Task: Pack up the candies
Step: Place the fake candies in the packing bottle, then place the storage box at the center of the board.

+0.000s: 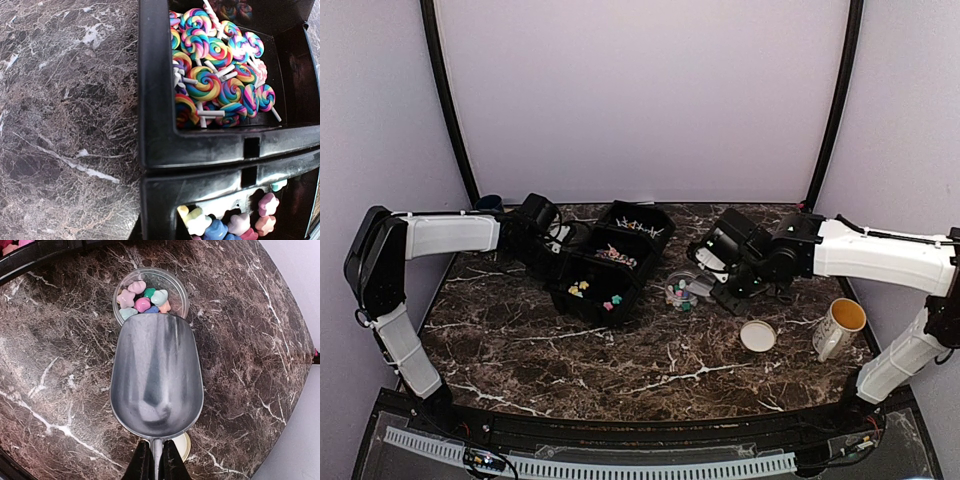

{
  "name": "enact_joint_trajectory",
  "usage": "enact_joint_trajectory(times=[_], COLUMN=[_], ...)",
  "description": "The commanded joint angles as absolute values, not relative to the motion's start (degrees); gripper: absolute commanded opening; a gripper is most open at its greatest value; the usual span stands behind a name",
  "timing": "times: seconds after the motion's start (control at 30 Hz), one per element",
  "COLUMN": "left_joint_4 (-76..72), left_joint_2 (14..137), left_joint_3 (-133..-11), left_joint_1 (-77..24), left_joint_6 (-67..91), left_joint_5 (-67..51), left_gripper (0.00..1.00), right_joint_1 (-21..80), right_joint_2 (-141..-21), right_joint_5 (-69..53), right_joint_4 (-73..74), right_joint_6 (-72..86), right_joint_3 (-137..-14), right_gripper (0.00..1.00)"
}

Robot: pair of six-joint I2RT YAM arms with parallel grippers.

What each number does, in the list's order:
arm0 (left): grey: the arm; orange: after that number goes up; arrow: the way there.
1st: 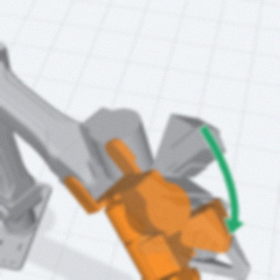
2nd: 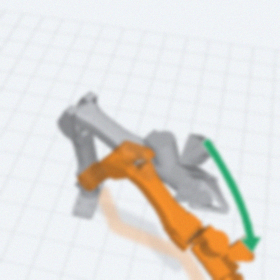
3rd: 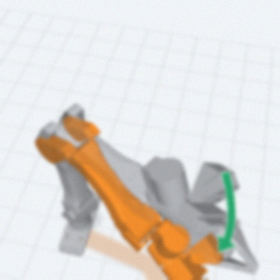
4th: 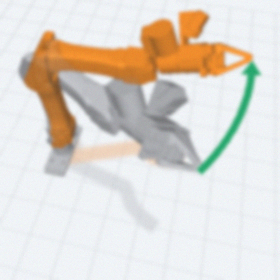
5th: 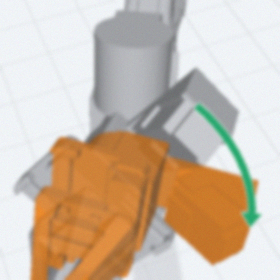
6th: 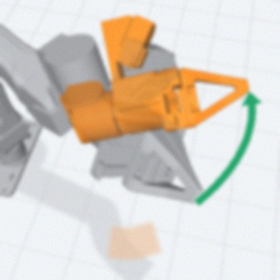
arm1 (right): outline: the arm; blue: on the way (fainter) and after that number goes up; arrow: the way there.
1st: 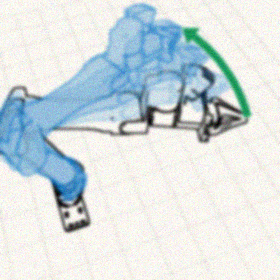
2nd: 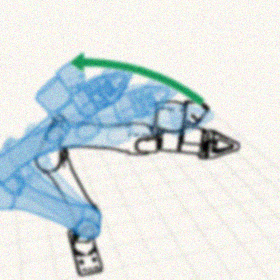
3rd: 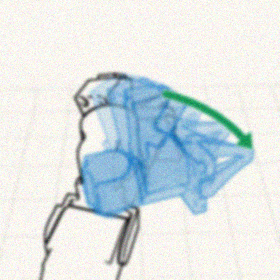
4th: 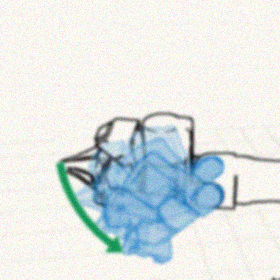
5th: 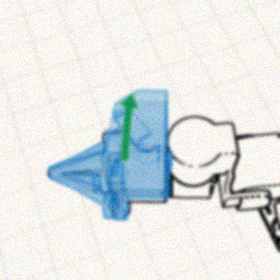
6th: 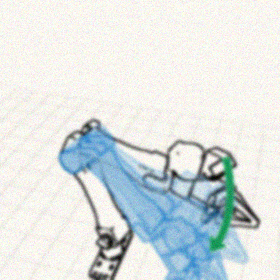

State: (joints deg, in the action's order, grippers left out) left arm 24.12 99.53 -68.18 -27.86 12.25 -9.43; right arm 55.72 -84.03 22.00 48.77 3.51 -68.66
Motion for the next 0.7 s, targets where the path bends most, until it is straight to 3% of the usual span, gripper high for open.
enact_joint_trajectory(times=[0.0, 0.67], left_joint_4=[16.75, 21.32], left_joint_2=[94.08, 98.13], left_joint_3=[-71.65, -71.98], left_joint_1=[-27.66, -29.17], left_joint_6=[12.01, 10.40], left_joint_5=[-11.28, -7.37], left_gripper=[0.00, 0.00], right_joint_1=[55.46, 55.37], right_joint_2=[-84.13, -79.68], right_joint_5=[23.87, 28.78], right_joint_4=[50.91, 36.17], right_joint_6=[3.23, 0.53], right_joint_3=[-71.47, -68.49], right_gripper=[0.00, 0.00])
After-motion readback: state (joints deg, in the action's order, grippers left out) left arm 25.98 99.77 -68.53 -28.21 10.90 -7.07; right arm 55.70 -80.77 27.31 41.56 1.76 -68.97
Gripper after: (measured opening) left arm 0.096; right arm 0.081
